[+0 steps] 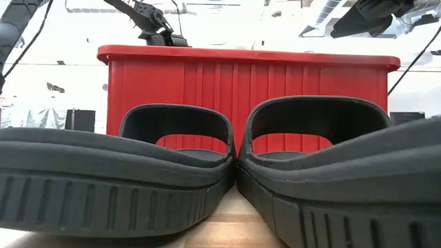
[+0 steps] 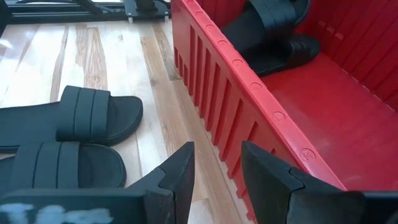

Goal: Pick and place slides into bin
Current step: Put the black slides into the red bin

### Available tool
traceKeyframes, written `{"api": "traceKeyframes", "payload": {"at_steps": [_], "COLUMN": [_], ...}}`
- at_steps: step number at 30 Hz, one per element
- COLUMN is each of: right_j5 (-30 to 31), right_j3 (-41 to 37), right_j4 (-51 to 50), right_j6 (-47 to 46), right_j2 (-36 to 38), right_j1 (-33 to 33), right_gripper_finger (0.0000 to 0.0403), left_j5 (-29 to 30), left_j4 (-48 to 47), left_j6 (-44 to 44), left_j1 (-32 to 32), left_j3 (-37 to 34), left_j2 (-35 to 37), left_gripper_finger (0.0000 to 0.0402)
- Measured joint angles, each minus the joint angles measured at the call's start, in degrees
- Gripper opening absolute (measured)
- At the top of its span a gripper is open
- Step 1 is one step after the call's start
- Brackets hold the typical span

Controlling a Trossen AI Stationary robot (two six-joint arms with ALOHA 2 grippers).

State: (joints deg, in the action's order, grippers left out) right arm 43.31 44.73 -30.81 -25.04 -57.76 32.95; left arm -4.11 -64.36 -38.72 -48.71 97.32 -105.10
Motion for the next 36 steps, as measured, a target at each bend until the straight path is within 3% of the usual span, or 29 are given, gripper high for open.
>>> {"api": "traceKeyframes", "payload": {"at_steps": [12,25,30,36], "right_j5": [0.00,0.00,0.00,0.00], "right_j3": [0.00,0.00,0.00,0.00], "right_j4": [0.00,0.00,0.00,0.00], "right_j6": [0.00,0.00,0.00,0.00], "right_j2": [0.00,0.00,0.00,0.00], "right_j1": [0.01,0.00,0.01,0.00], "right_gripper_finger": [0.0123,0.0123,0.0123,0.0123], "left_j5": [3.88,9.22,13.08,13.48], "left_j4": [0.11,-0.03,0.37,-0.41], "left_j6": [-0.15,-0.59,0.35,3.87], "left_j1": [0.00,0.05,0.02,0.16], "left_j3": [0.00,0.27,3.73,12.45], "left_j2": [0.00,-0.01,-0.04,-0.02], "left_gripper_finger": [0.0175,0.0178,0.0178,0.0178]}}
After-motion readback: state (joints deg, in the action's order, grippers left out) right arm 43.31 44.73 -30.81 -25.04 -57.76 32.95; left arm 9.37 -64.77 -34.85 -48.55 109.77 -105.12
